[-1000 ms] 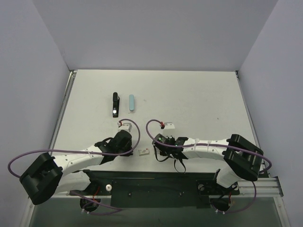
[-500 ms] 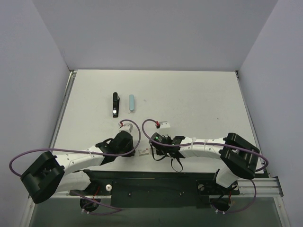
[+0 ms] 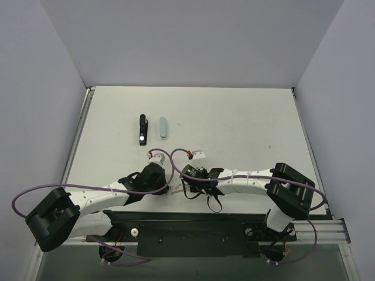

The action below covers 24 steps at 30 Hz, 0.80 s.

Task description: Unload the staples from the stapler

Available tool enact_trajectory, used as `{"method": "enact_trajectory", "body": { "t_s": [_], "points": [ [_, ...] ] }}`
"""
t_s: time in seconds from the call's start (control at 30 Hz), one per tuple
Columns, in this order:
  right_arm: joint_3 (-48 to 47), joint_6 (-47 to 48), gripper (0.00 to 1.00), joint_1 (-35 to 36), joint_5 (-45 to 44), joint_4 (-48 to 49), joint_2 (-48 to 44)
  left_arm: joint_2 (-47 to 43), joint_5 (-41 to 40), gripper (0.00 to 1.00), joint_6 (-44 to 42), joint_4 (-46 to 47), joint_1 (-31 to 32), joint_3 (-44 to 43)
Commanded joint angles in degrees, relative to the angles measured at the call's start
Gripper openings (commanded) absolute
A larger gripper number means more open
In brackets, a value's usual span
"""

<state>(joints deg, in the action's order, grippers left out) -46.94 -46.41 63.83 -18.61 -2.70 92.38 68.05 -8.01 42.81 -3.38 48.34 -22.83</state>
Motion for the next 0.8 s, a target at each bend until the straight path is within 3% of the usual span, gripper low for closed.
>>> {"method": "enact_trajectory", "body": {
  "t_s": [0.0, 0.77],
  "points": [
    [-2.3, 0.0, 0.0, 0.8, -2.7, -3.1, 0.3, 0.1, 1.1, 0.0, 0.2, 0.9, 0.4, 0.9],
    [-7.0, -0.1, 0.0, 1.7, -5.5, -8.4, 4.4, 0.3, 1.2, 0.0, -0.2, 1.2, 0.5, 0.8]
  ]
}}
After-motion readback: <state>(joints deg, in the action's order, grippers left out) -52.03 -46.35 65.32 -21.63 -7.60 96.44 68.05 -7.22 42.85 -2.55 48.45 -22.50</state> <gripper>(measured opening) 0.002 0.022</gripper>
